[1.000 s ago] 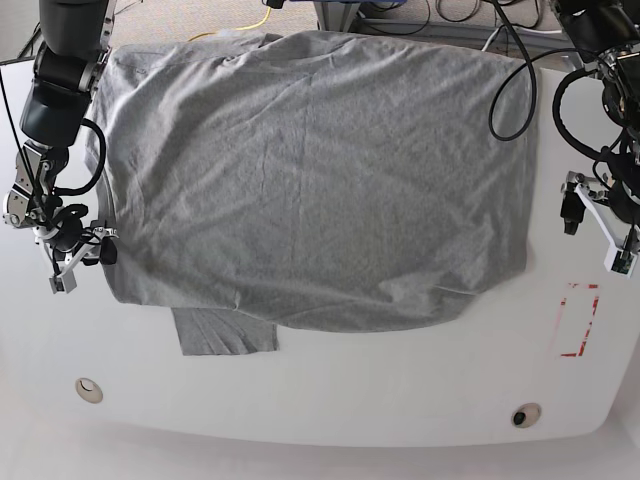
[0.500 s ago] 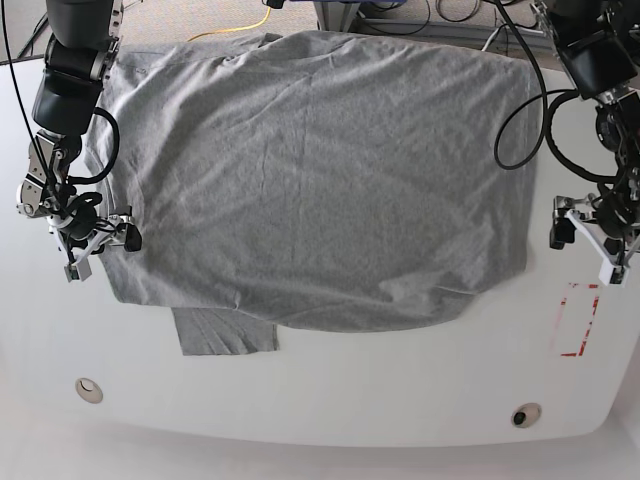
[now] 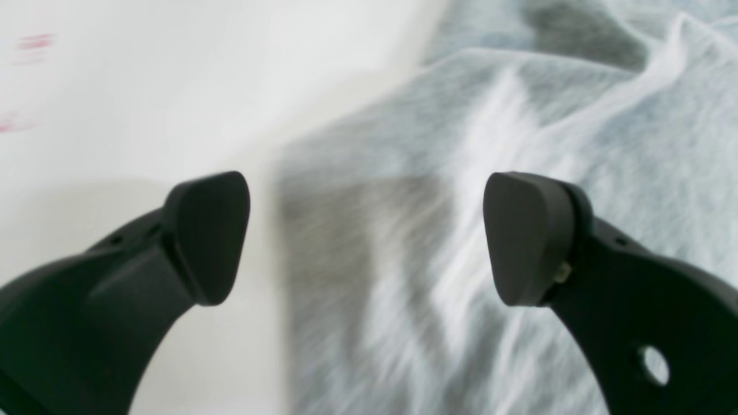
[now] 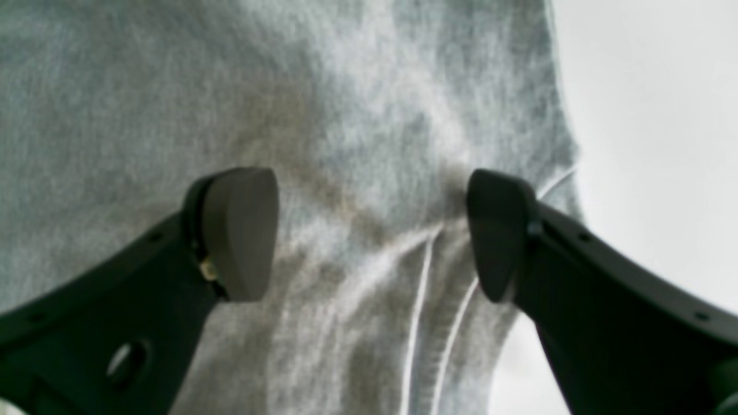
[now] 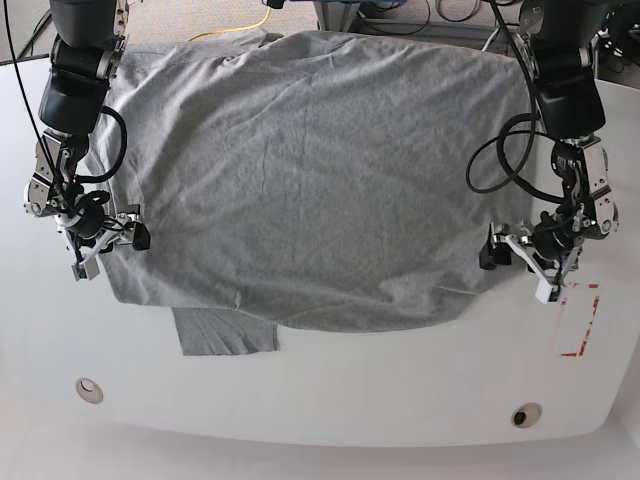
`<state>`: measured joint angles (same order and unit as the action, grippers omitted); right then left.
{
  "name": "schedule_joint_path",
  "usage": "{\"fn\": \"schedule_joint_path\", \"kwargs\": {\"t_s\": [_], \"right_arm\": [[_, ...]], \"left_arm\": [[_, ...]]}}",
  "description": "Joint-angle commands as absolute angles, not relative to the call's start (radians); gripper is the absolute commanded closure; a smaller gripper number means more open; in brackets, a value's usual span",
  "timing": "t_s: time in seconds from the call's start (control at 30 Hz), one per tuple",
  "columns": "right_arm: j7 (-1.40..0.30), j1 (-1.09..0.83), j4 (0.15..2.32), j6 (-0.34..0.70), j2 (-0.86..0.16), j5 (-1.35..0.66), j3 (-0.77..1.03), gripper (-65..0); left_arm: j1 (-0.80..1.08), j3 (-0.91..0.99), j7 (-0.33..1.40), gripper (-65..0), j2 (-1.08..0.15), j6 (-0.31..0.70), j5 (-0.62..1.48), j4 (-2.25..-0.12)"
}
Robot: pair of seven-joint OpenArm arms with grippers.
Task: Layout the t-shirt on the table in an organized manner, then fold the t-shirt properly
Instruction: 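Move the left gripper to the t-shirt side edge and grasp it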
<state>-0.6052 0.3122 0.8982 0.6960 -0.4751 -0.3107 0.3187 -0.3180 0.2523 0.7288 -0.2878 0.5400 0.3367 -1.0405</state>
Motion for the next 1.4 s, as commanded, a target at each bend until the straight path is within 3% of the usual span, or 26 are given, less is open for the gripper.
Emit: {"fn": "schedule_joint_path", "kwargs": {"t_s": [0.0, 0.23, 0.33, 0.57, 0.67, 1.1, 1.37], "right_arm": [[-0.587, 0.335, 0.92, 0.698, -0.499, -0.323, 0.323, -49.0], [-0.587, 0.335, 0.921, 0.698, -0.501, -0.331, 0.323, -49.0], [-0.587, 0.335, 0.928, 0.698, -0.501, -0.326, 0.325, -49.0], [-0.591, 0.332, 0.975, 0.698, -0.495, -0.325, 0.326, -49.0], [-0.591, 0.332, 0.972, 0.698, -0.495, -0.325, 0.326, -49.0], [-0.591, 0.334, 0.972, 0.698, -0.493, -0.325, 0.325, -49.0], [-0.591, 0.334, 0.972, 0.698, -0.493, -0.325, 0.325, -49.0]], "left_arm": [[-0.36, 0.236, 0.685, -61.9, -0.306, 0.541, 0.344, -0.986], [-0.397, 0.153, 0.644, -61.7, -0.306, 0.541, 0.344, -0.858], [-0.392, 0.153, 0.644, -57.4, -0.306, 0.541, 0.344, -0.858], [-0.377, 0.153, 0.654, -11.5, -0.311, 0.545, 0.348, -0.949], [-0.341, 0.153, 0.677, 0.0, -0.312, 0.545, 0.346, -1.035], [-0.185, 0.153, 0.745, 0.0, -0.332, 0.542, 0.344, -1.546], [-0.084, 0.094, 0.745, 0.0, -0.337, 0.545, 0.344, -1.705]]}}
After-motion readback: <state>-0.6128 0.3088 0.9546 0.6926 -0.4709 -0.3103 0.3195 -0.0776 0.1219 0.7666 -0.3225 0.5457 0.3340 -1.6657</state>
